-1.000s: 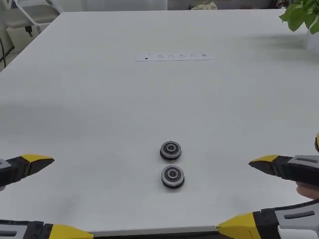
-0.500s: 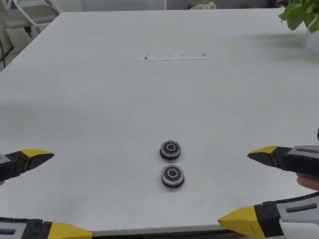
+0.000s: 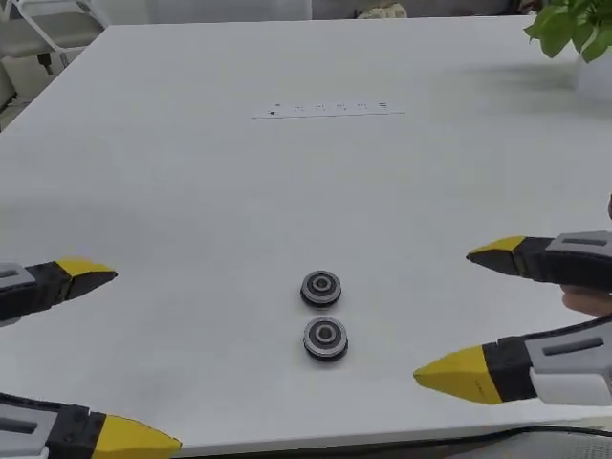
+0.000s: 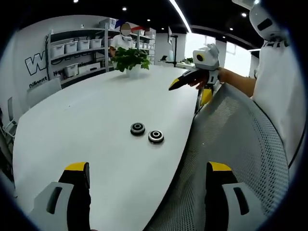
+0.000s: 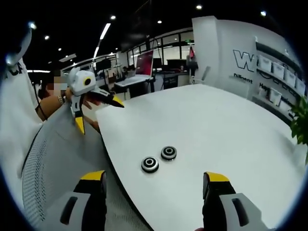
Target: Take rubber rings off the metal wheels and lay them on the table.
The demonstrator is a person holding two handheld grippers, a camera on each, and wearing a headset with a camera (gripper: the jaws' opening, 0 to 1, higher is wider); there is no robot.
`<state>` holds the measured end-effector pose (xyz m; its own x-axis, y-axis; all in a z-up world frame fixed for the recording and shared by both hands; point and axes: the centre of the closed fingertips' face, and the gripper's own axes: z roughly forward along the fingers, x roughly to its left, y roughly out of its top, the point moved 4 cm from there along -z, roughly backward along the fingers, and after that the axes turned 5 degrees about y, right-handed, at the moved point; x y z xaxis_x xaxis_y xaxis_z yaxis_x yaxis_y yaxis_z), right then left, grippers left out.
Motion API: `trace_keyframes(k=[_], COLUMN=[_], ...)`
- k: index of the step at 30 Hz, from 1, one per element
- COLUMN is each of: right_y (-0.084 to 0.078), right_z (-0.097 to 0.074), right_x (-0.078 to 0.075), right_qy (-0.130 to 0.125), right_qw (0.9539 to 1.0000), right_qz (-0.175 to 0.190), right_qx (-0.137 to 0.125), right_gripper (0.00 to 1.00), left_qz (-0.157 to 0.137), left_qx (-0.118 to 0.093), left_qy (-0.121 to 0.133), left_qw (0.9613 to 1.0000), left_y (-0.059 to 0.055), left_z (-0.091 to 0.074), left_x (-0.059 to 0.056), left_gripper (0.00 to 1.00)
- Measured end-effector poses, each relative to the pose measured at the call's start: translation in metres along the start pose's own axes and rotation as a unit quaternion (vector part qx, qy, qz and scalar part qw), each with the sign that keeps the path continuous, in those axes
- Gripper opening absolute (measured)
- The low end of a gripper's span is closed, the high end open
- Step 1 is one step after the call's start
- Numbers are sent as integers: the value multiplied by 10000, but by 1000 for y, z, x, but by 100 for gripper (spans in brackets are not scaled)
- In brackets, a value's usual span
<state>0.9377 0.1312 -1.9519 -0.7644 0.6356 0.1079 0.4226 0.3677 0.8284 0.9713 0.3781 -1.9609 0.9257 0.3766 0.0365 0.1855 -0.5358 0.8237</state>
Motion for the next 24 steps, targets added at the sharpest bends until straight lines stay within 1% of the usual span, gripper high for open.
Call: trace_keyframes(k=[1,5,8,10,12,14,16,18,20,21,24], right_y=[3,19,32,37,46,56,66,72,74,76,77], right_z=[0,4,8,11,16,23,31,39,45,50,60], right_x=[-1,-6,-7,-8,-10,-12,-11,-10,-9,-10,-12], right_qy=[-9,-16,67,90,135,174,312,445,524,572,660], right_qw=[10000,9998,9991,9987,9981,9971,9960,9947,9933,9925,9912], right_qz=[-27,-197,-408,-497,-606,-740,-824,-925,-1029,-1079,-1150], right_qx=[-11,-85,-80,-61,-47,-92,-144,-104,-36,13,53], right_gripper=[80,79,77,76,76,76,75,75,74,74,73], left_qz=[55,271,457,585,685,784,906,1038,1148,1166,1151], left_qx=[-38,-102,-48,-33,-11,24,29,18,-47,-86,-226], left_qy=[-58,-128,-177,-252,-325,-397,-402,-432,-459,-472,-520], left_qw=[10000,9995,9988,9980,9971,9961,9951,9937,9923,9920,9917], left_y=[4,15,19,22,24,27,32,36,42,44,51], left_z=[0,1,3,5,8,12,16,20,24,26,32], left_x=[0,1,3,2,2,1,3,3,4,5,7], left_gripper=[99,99,99,99,98,98,98,97,96,96,95])
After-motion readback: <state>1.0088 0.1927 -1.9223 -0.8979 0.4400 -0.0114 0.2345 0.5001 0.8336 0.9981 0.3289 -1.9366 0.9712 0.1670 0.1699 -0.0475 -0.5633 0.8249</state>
